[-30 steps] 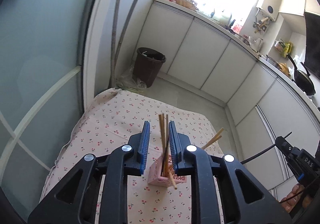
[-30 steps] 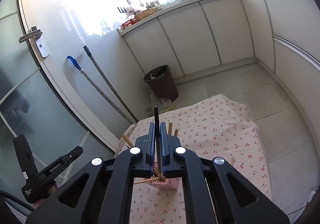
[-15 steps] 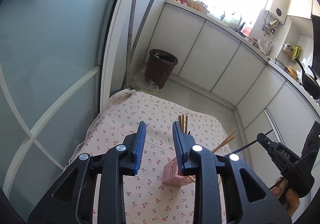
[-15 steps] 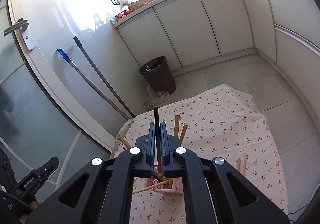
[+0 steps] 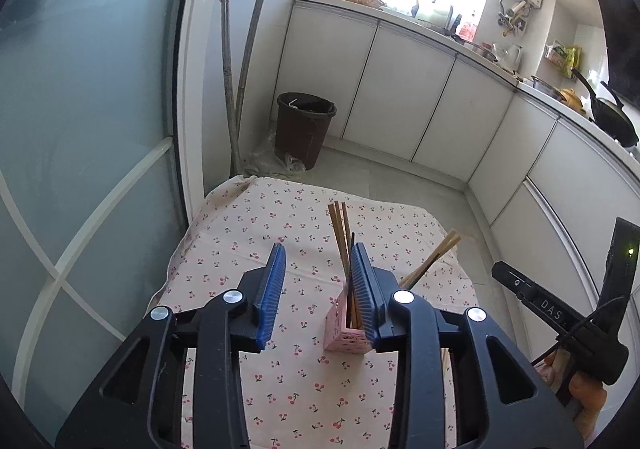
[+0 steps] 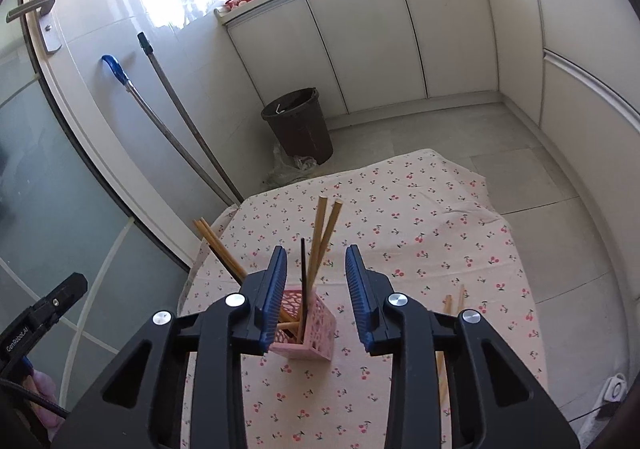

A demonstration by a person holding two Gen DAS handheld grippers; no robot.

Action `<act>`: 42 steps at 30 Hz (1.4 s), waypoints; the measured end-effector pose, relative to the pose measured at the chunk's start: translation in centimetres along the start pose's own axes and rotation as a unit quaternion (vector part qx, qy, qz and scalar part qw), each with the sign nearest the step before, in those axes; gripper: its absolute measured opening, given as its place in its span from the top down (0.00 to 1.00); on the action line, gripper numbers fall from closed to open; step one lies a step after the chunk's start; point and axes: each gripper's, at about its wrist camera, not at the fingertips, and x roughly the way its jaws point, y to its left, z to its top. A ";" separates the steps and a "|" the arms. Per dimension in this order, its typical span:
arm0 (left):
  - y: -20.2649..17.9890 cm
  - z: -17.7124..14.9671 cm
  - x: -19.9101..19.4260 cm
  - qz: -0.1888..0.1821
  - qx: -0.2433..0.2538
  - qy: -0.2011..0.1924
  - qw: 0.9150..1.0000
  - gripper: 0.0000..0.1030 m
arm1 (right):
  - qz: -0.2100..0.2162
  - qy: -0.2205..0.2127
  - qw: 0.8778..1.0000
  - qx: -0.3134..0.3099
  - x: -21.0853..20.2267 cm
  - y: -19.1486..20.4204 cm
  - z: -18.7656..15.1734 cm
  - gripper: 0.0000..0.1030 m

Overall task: Organize utensils
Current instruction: 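Lower the left gripper onto the last wooden chopsticks and grasp one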

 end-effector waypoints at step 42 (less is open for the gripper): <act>-19.7 -15.1 16.9 -0.009 0.202 0.231 0.952 0.14 | -0.108 0.042 0.983 0.143 -8.1 -17.4 -3.6 0.10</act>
